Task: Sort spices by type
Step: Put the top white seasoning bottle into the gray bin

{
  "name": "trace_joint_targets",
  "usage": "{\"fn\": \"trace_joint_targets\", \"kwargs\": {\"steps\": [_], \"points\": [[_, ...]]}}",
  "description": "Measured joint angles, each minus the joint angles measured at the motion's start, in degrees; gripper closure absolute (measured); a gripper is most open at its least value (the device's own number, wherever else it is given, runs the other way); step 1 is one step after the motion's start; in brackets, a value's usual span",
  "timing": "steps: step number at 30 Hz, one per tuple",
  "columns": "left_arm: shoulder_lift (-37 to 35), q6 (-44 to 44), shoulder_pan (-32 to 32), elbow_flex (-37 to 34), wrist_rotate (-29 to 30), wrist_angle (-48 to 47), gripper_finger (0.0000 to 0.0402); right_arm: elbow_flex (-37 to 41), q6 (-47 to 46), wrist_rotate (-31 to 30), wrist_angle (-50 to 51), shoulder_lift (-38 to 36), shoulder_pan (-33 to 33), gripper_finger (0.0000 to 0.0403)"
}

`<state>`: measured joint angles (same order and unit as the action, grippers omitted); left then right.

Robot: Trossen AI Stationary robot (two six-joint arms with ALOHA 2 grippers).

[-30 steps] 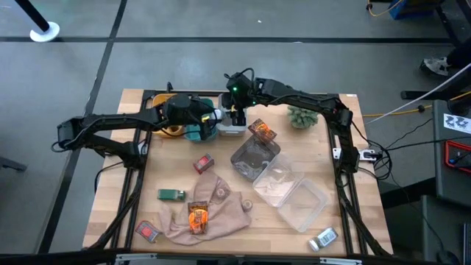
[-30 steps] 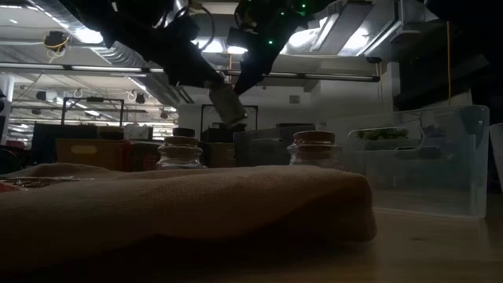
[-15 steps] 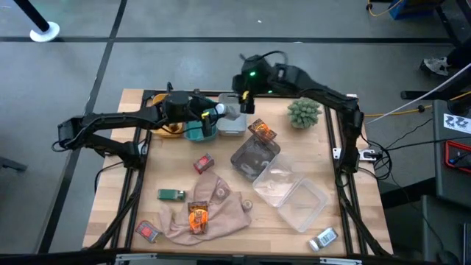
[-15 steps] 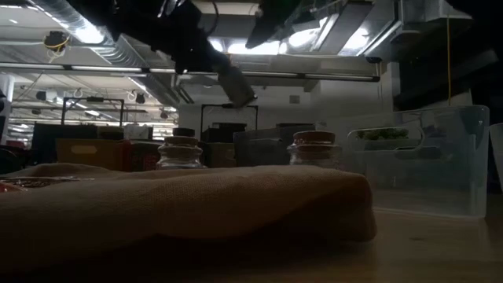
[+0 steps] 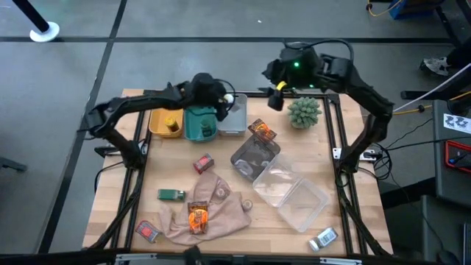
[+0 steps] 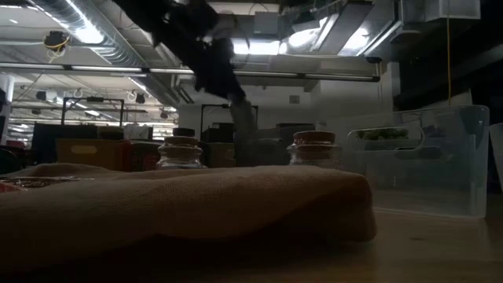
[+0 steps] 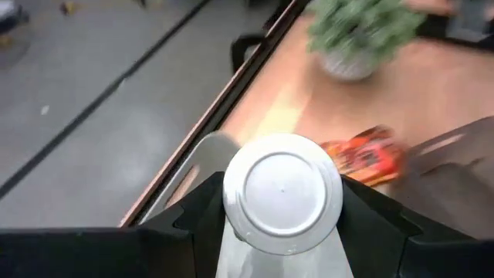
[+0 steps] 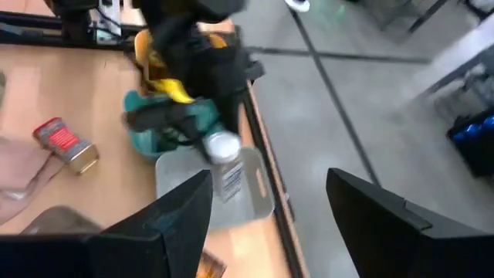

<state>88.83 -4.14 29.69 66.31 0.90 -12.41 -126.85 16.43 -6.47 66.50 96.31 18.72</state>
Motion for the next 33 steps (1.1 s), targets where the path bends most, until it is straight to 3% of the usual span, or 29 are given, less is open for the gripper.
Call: {"fn": "trace_joint_targets", "kwargs": {"steps": [7, 16, 22, 33], "points": [[7.94, 0.10, 3.16, 4.51, -0.20, -2.77, 0.0211, 0.34, -3.22, 0.02, 8.26, -0.48, 0.00, 0.0148], [13.21, 1.35, 4.16, 4.54, -0.73, -4.41, 0.0203, 5.02, -2.67, 0.02, 6.71, -0.48, 0.04, 0.0148], [14.61, 0.88, 4.14, 4.58, -0.75, -4.00, 0.0204, 8.02, -2.51, 0.02, 6.48, -0.46, 0.04, 0.0148], [14.80, 0.46, 4.14, 4.58, -0.71, -2.25, 0.0160, 10.38, -2.50, 0.02, 6.54, -0.44, 0.04, 0.0148]]}}
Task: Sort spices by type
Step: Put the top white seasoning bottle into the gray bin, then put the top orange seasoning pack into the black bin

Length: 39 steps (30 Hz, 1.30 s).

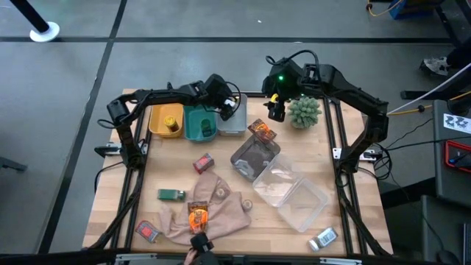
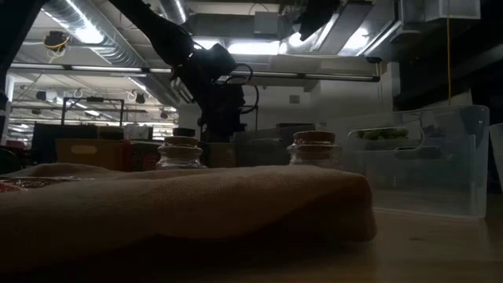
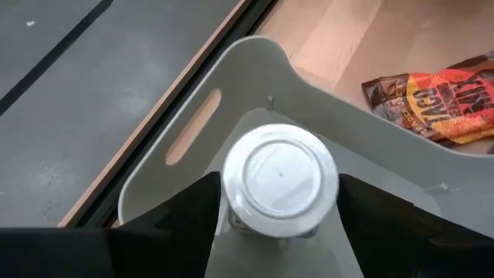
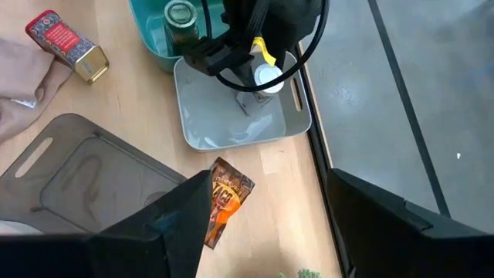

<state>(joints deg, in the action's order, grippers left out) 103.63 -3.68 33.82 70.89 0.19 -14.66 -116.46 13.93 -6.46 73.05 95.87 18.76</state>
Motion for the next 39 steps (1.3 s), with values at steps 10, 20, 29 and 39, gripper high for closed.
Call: {"fn": "trace_joint_targets", "kwargs": {"steps": [10, 20, 29, 39], "points": [[-2.82, -0.57, 0.00, -0.07, -0.01, -0.98, 0.0153, 0.00, -0.43, 0.02, -0.02, 0.36, 0.00, 0.0148], [-16.17, -1.89, -0.09, 1.78, -0.02, -11.19, 0.0153, 12.59, 1.29, 12.91, -4.18, 0.86, 6.87, 0.0148], [-26.54, -1.83, -1.19, -2.22, -0.02, -15.07, 0.0153, 33.91, 9.32, 21.54, -28.44, 0.93, 16.60, 0.0148], [-27.88, -0.60, -1.62, -9.18, 0.00, -13.05, 0.0153, 47.73, 1.03, 17.56, -38.68, 0.93, 19.15, 0.0148]]}}
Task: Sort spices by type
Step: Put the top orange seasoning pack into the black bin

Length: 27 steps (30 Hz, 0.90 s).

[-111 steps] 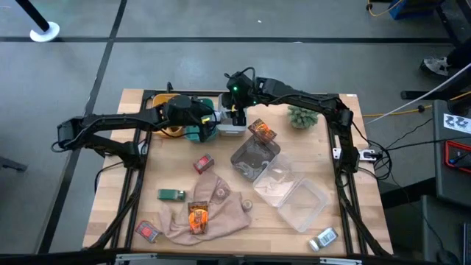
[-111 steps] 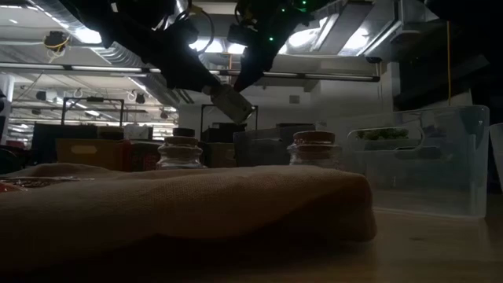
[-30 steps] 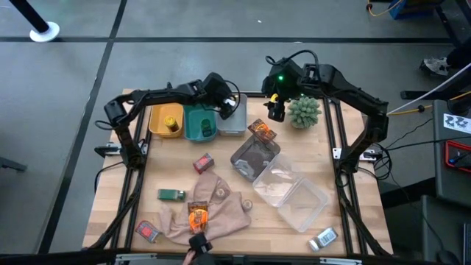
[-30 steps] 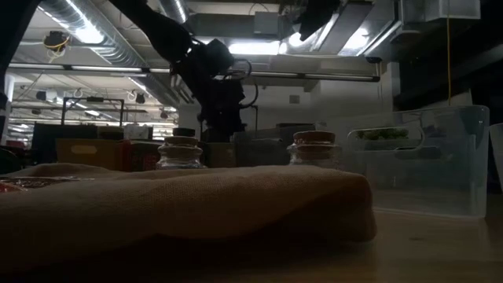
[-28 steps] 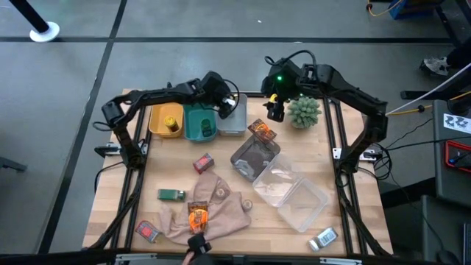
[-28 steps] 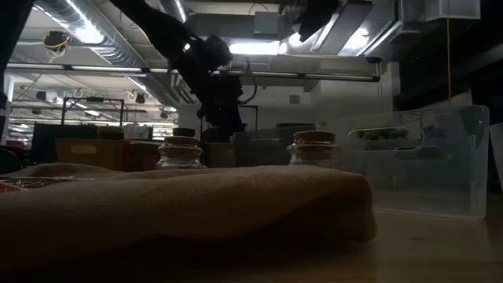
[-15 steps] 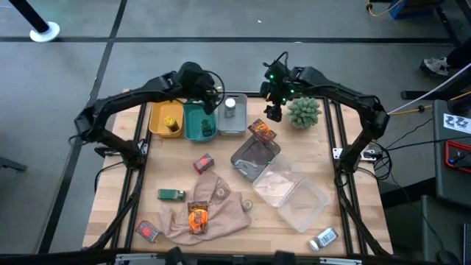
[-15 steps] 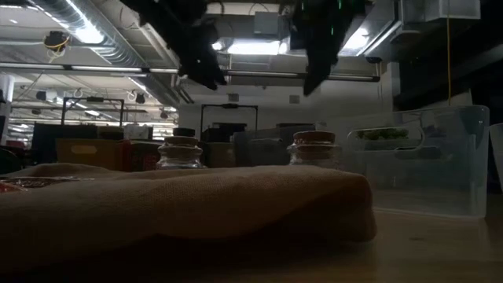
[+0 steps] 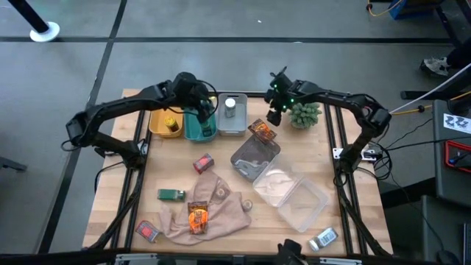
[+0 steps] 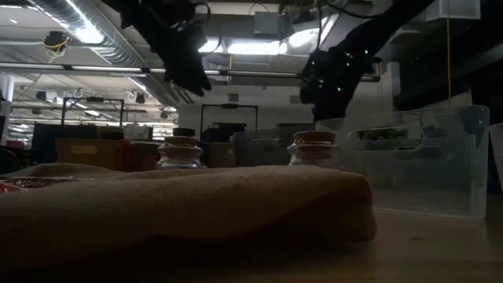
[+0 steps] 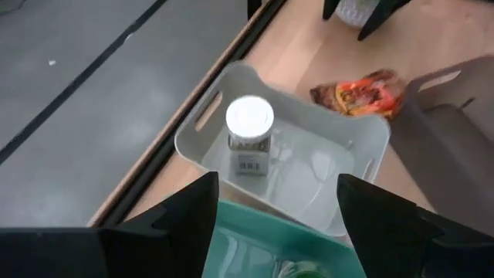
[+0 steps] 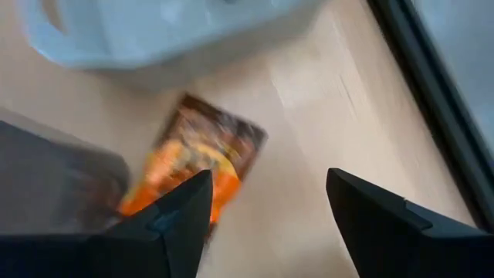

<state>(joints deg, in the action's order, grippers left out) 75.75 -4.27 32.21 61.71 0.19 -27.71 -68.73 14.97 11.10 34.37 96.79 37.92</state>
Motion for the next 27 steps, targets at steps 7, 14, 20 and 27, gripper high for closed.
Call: {"fn": "trace_joint_targets", "kwargs": {"steps": [7, 14, 20, 27], "points": [[0.00, 1.07, 0.00, -4.00, 0.00, 2.85, 0.0153, 5.17, -1.68, -2.50, -0.93, 0.00, -0.47, 0.0148], [0.01, 1.31, 0.00, -5.49, 0.00, 4.52, 0.0153, 8.94, -3.16, 2.59, -2.85, -0.02, -0.89, 0.0148], [0.00, 1.33, 0.00, -5.90, 0.00, 4.55, 0.0153, 10.05, -3.18, 3.56, -4.31, -0.02, -3.77, 0.0148], [0.00, 1.36, -0.06, -5.90, 0.00, 4.38, 0.0153, 11.45, -3.15, 0.86, -7.04, 0.83, -7.78, 0.0148]]}}
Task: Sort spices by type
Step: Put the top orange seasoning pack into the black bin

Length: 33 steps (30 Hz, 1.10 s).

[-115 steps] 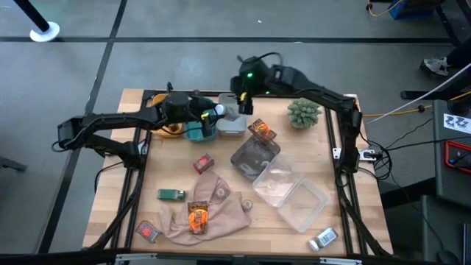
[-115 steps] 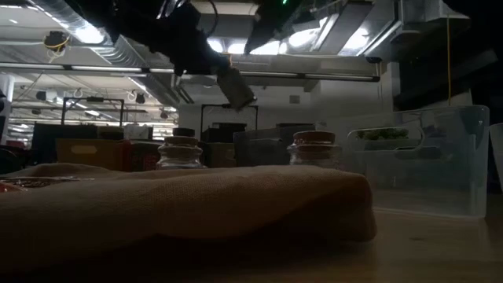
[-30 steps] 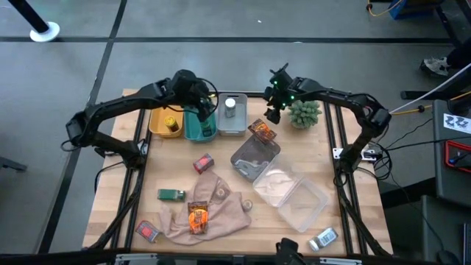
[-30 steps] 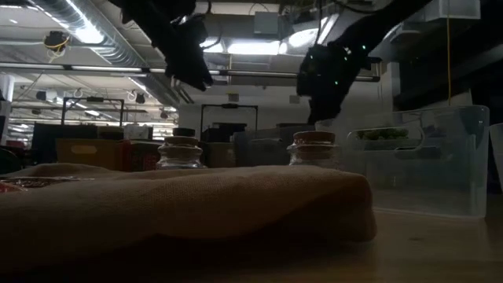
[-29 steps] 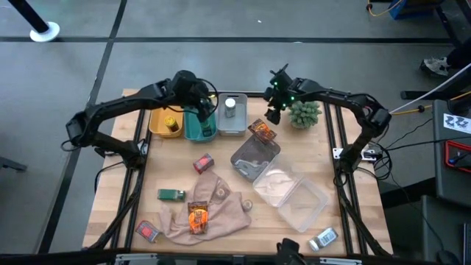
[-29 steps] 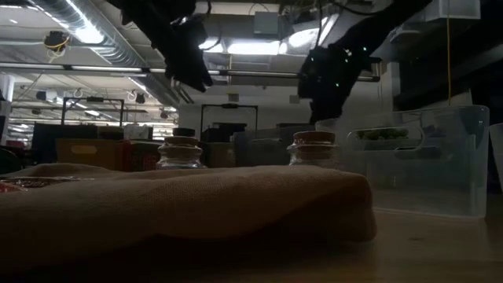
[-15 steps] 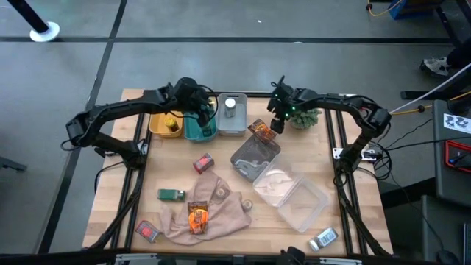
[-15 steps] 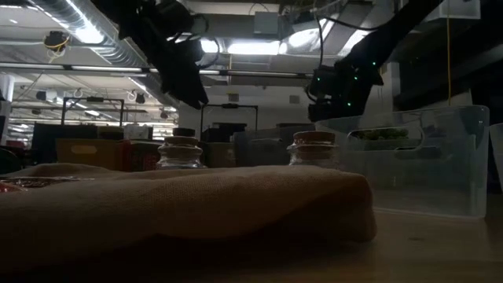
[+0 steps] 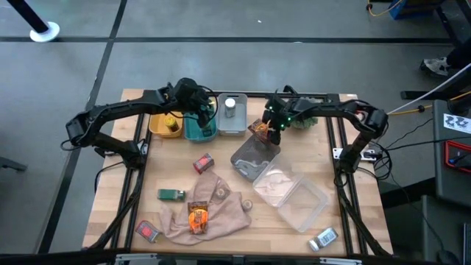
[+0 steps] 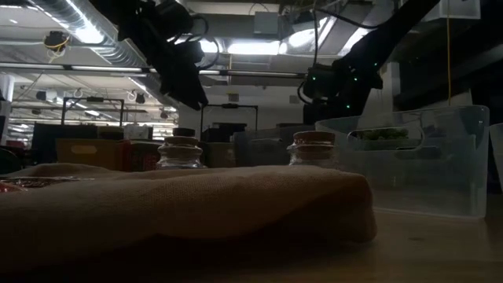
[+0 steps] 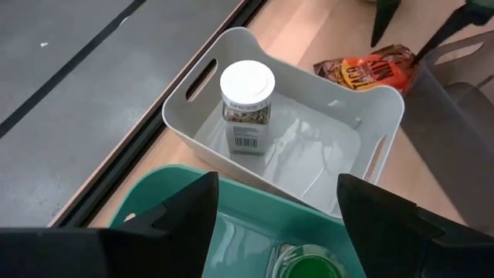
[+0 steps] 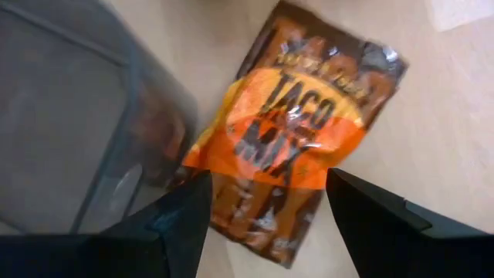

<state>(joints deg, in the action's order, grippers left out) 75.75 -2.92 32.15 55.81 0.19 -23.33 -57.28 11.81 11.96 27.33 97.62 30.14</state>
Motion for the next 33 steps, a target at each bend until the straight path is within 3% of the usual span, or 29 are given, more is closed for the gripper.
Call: {"fn": "trace_joint_targets", "kwargs": {"steps": [15, 33], "points": [[0.00, -0.12, -2.73, 0.00, -0.02, 0.02, 0.0153, -0.17, -0.15, -0.82, -0.99, 4.26, -0.49, 0.0157], [0.02, -0.46, -3.04, 0.04, -0.01, 0.04, 0.0153, -0.50, 0.13, -1.46, -0.50, 4.16, -0.56, 0.0358]]}}
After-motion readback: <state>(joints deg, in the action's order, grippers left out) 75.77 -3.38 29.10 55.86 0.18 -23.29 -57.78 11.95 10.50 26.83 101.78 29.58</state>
